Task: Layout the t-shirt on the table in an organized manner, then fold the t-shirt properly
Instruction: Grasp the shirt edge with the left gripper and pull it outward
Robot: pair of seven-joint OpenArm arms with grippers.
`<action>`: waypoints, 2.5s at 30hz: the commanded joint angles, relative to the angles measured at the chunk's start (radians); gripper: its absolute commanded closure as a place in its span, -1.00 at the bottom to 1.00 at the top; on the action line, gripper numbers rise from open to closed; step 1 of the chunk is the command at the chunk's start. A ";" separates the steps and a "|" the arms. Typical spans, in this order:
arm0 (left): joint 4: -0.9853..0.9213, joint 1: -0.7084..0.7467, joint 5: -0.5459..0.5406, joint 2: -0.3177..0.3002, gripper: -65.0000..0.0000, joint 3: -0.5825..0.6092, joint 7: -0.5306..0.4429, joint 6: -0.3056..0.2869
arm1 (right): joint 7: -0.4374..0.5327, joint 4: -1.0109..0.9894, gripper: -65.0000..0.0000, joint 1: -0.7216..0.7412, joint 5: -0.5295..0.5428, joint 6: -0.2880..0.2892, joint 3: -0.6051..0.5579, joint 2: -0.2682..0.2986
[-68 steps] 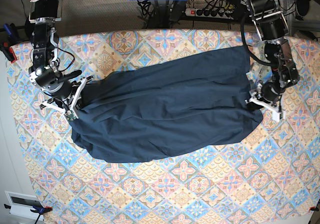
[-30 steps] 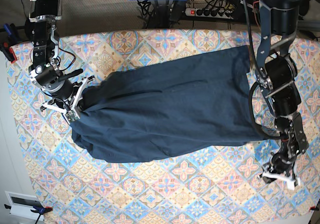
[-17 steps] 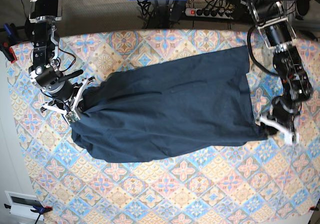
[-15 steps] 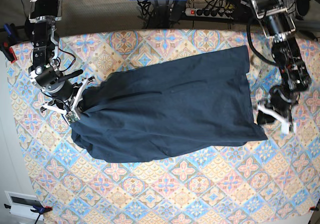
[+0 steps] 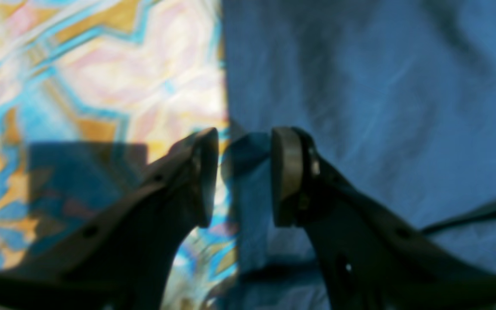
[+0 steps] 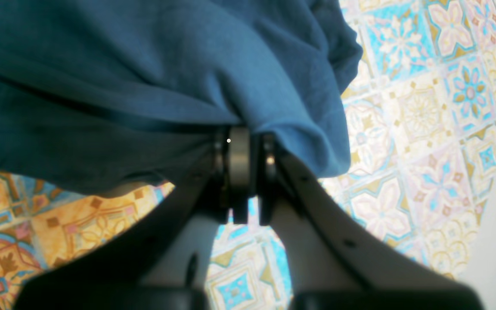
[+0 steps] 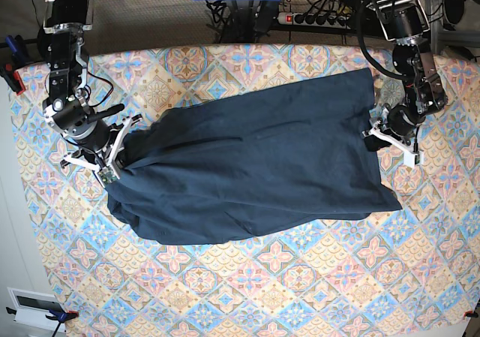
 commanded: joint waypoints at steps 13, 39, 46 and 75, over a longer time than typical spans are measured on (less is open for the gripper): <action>-0.234 -0.173 -0.009 0.008 0.84 -0.002 -0.034 -0.007 | 0.020 0.044 1.00 0.014 0.004 -0.002 0.010 0.015; -0.897 -0.793 0.341 -0.035 0.88 0.000 -0.517 -0.007 | 0.014 0.050 0.77 -0.032 0.004 -0.002 0.006 0.015; -0.705 -0.681 0.341 -0.021 0.18 0.000 -0.414 -0.010 | 0.012 0.048 0.68 -0.034 0.004 -0.002 0.003 0.015; -0.045 -0.043 0.112 0.005 0.22 0.001 -0.206 -0.007 | 0.021 0.064 0.59 -0.107 0.004 -0.002 0.004 0.015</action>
